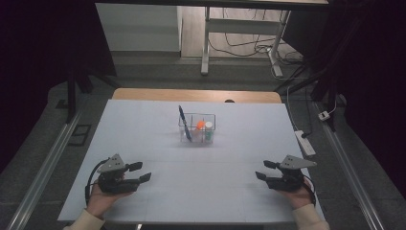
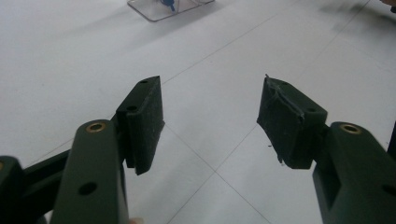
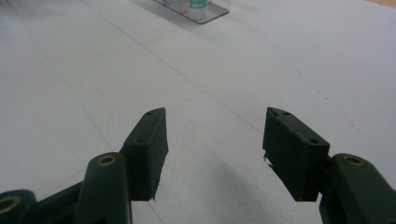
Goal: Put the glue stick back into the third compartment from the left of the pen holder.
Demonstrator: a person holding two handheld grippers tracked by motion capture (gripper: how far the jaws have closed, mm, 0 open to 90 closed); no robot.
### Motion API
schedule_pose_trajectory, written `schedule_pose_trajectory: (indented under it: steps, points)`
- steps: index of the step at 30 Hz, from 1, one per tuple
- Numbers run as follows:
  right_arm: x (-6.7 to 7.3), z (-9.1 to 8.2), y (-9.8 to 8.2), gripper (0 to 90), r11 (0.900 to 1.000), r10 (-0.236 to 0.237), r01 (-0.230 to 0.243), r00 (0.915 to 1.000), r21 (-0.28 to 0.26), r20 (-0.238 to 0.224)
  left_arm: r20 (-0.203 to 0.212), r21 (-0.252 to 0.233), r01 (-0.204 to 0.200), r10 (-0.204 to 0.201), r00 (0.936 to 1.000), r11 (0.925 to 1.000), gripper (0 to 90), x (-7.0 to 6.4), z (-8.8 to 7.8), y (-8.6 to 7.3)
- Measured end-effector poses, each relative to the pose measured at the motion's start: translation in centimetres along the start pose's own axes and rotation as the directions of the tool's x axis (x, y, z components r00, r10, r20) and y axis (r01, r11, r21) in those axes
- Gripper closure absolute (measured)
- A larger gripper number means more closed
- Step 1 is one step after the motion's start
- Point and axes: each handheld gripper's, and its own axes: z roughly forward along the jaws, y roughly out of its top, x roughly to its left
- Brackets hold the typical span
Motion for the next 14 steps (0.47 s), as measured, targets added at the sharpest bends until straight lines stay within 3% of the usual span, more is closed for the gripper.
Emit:
schedule_pose_trajectory:
  steps: [14]
  points:
    - [0.04,0.01,0.01,39.6,1.0,-0.003,0.003,1.0,0.003,0.004,-0.005,0.005,0.005,-0.005,1.0,1.0,39.5,0.09,0.21,0.02]
